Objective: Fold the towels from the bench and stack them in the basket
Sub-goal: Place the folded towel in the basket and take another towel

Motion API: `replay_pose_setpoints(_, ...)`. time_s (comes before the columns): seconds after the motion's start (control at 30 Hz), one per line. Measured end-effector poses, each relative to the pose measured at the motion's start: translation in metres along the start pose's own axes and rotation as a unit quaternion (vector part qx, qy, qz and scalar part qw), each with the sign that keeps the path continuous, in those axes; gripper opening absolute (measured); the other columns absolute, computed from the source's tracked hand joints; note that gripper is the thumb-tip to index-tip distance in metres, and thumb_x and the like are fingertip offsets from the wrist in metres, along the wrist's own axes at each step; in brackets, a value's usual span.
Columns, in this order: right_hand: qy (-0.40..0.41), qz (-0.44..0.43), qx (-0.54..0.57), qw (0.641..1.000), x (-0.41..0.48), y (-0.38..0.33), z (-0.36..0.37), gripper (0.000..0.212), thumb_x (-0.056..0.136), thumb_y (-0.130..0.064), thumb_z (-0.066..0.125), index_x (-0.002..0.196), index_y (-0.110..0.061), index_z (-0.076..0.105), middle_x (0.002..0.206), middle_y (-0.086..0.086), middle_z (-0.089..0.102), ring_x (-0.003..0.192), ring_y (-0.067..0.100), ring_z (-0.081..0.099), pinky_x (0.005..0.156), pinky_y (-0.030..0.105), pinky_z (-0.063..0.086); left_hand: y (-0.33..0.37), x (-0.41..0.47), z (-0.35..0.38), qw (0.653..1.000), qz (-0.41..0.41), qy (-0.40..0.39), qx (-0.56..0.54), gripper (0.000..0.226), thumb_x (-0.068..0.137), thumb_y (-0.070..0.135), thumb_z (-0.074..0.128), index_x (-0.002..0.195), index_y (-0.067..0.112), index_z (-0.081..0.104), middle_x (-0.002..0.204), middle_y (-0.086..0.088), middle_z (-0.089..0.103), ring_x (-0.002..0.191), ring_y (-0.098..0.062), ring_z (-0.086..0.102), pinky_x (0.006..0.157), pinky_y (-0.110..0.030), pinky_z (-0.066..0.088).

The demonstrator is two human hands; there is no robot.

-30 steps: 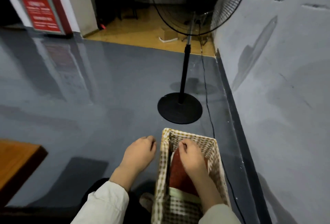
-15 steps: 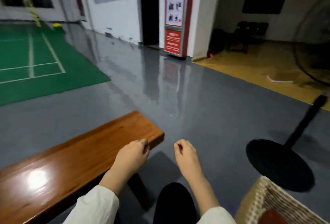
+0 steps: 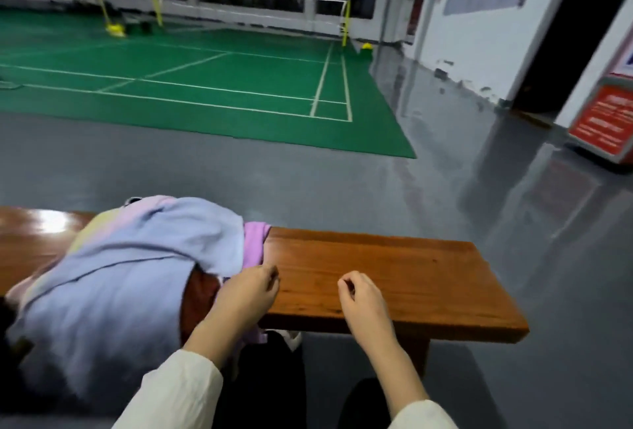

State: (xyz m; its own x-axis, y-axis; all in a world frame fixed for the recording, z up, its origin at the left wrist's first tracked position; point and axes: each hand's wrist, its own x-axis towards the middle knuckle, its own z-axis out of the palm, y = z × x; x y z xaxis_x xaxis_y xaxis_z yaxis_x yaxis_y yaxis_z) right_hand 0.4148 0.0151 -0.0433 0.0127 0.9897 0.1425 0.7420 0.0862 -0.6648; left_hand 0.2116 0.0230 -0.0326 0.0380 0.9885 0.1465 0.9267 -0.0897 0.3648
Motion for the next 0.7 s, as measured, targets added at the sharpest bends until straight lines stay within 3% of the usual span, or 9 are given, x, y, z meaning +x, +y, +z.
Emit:
replay_pose_setpoints(0.17, -0.042, -0.055, 0.013, 0.998, 0.019, -0.048, 0.062, 0.018, 0.098, -0.024, 0.045, 0.101, -0.015, 0.061, 0.101, -0.002, 0.059, 0.089, 0.017, 0.055, 0.078, 0.030, 0.044, -0.072, -0.016, -0.019, 0.997, -0.081, 0.009, 0.003, 0.021, 0.095, 0.033, 0.043, 0.091, 0.016, 0.056, 0.104, -0.012, 0.066, 0.098, -0.032, 0.060, 0.074, -0.037, 0.045)
replay_pose_setpoints(0.27, -0.072, -0.069, 0.023, 0.995, 0.028, -0.073, 0.100, 0.017, 0.097, -0.022, 0.046, 0.098, -0.014, 0.062, 0.101, 0.001, 0.060, 0.089, 0.019, 0.057, 0.080, 0.034, 0.045, -0.108, -0.021, -0.027, 0.993, -0.115, 0.017, 0.005, 0.024, 0.095, 0.037, 0.043, 0.095, 0.018, 0.057, 0.105, -0.008, 0.066, 0.100, -0.030, 0.060, 0.074, -0.035, 0.045)
replay_pose_setpoints(0.7, -0.134, -0.120, 0.026, 0.983, 0.079, -0.145, 0.202, 0.018, 0.095, -0.022, 0.050, 0.097, -0.009, 0.061, 0.104, 0.009, 0.061, 0.099, 0.028, 0.056, 0.086, 0.037, 0.041, -0.219, -0.002, -0.072, 0.979, -0.189, 0.066, 0.031, 0.018, 0.095, 0.026, 0.043, 0.088, 0.016, 0.056, 0.094, -0.004, 0.066, 0.089, -0.027, 0.059, 0.071, -0.040, 0.047)
